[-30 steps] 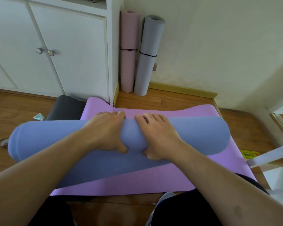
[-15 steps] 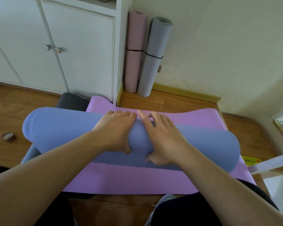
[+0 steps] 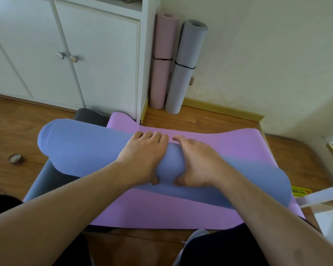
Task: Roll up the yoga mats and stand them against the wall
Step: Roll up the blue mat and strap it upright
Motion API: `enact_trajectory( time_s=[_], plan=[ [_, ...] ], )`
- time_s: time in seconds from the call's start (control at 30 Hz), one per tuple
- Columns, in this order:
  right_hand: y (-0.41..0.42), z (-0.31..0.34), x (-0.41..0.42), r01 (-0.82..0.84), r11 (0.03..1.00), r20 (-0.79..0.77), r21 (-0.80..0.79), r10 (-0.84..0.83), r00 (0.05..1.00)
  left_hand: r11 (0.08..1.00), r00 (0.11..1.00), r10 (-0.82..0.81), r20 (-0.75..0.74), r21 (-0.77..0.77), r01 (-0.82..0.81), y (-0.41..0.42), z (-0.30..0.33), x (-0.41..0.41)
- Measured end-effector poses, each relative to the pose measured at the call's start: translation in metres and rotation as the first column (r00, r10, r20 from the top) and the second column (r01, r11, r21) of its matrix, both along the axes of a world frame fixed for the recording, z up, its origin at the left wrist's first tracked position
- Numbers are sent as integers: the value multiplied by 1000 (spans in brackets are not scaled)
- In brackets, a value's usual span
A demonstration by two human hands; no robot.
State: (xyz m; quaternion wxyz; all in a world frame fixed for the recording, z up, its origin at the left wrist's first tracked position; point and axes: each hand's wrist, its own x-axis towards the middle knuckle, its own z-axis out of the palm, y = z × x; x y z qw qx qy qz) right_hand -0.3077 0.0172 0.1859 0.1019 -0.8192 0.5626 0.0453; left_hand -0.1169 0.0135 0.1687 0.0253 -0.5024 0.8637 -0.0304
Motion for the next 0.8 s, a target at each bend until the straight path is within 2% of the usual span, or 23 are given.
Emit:
enact_trajectory(
  time_s=[0.2, 0.33, 0.47, 0.53, 0.63, 0.8],
  plan=[
    [7, -6, 1, -139, 982, -166, -129, 117, 979, 989, 988, 53, -142, 144, -32, -8, 10, 9],
    [-2, -5, 4, -132, 969, -115, -208, 109, 987, 994, 991, 29, -127, 108, -15, -7, 9, 14],
    [-2, 1, 2, -18, 995, -18, -98, 17, 1000, 1000, 999, -13, 43, 4, 12, 2, 2, 8],
    [-2, 3, 1, 35, 999, 22, -21, -34, 999, 999, 998, -13, 66, -38, 15, 3, -3, 2],
    [0, 3, 4, 43, 999, 10, -24, -43, 999, 995, 999, -38, -9, -88, 37, -1, -7, 1],
    [8, -2, 5, -108, 981, -135, -159, 87, 987, 999, 992, 12, -124, 48, -6, -14, 2, 12]
  ],
)
